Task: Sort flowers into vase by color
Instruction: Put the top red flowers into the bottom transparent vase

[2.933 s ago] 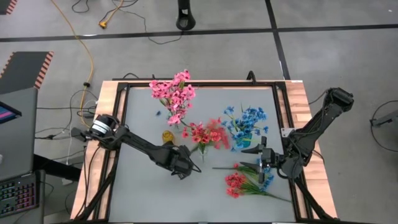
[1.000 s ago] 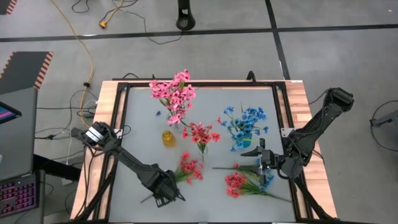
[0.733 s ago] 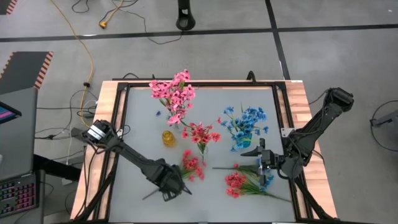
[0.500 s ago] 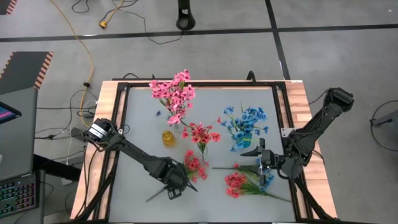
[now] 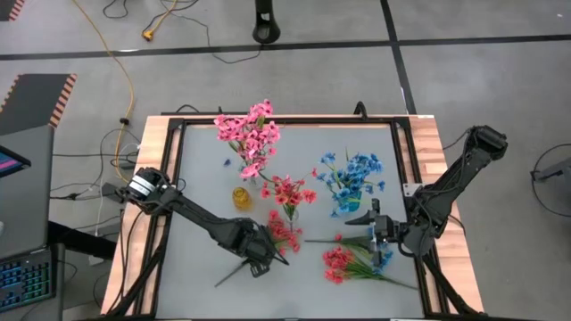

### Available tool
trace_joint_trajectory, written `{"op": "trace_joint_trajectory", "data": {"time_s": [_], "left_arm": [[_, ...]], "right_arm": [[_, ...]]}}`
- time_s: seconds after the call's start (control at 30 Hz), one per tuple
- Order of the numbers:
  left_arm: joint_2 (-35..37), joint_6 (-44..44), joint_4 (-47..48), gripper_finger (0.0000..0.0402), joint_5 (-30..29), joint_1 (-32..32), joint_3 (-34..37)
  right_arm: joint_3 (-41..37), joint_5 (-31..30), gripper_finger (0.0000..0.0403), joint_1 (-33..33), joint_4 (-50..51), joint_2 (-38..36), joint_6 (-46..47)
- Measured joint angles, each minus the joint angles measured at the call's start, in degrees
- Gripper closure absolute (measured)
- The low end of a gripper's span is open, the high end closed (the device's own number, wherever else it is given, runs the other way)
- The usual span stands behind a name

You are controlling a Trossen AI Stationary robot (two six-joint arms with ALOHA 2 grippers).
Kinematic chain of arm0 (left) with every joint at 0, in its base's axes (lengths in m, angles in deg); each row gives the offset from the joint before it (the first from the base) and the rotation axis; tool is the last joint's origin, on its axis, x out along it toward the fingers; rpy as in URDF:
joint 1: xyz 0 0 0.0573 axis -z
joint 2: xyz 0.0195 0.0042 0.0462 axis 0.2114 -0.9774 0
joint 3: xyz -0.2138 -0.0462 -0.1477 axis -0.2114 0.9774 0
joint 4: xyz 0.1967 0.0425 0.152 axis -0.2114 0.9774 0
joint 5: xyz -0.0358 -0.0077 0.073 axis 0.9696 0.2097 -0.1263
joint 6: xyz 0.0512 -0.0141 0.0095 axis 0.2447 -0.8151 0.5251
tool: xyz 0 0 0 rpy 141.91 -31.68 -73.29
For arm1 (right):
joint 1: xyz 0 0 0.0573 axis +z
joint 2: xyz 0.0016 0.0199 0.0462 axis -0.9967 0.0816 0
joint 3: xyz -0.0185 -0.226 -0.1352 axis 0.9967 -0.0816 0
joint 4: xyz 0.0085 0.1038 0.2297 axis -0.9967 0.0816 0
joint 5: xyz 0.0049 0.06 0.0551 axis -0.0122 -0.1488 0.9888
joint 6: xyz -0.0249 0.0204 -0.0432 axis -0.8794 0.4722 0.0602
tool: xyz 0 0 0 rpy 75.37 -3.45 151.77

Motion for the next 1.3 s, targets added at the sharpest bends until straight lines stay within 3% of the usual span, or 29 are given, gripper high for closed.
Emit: {"op": "trace_joint_trajectory", "data": {"time_s": [0.2,0.3,0.43,0.5,0.67,0.97,1.17,1.3], "left_arm": [[0.00,-3.26,0.07,0.0255,0.43,-0.11,0.08],[0.00,-3.46,0.51,0.0293,0.36,0.04,0.10],[0.00,-3.60,1.04,0.0372,0.49,0.09,0.13],[0.02,-4.19,0.85,0.0389,1.62,0.09,0.13],[-0.01,-4.67,1.02,0.0393,4.26,0.80,-0.81],[0.81,3.87,0.78,0.0397,8.97,4.77,-8.17],[2.99,9.32,-0.99,0.0397,3.75,6.93,-12.93],[4.93,15.47,-8.48,0.0397,-1.52,7.13,-13.64]], "right_arm": [[0.00,0.09,0.0154,0.00,0.00,0.00,0.00],[0.00,0.11,0.0154,0.00,-0.03,0.00,0.00],[0.00,0.13,0.0154,0.00,-0.09,0.00,0.01],[0.00,0.13,0.0154,-0.01,-0.18,-0.01,0.01],[0.00,0.13,0.0154,0.00,-0.22,0.00,0.02],[0.00,0.17,0.0154,-0.01,-0.27,-0.02,0.02],[0.00,0.17,0.0154,-0.02,-0.44,-0.02,0.02],[0.00,0.17,0.0154,-0.01,-0.47,-0.02,0.02]]}}
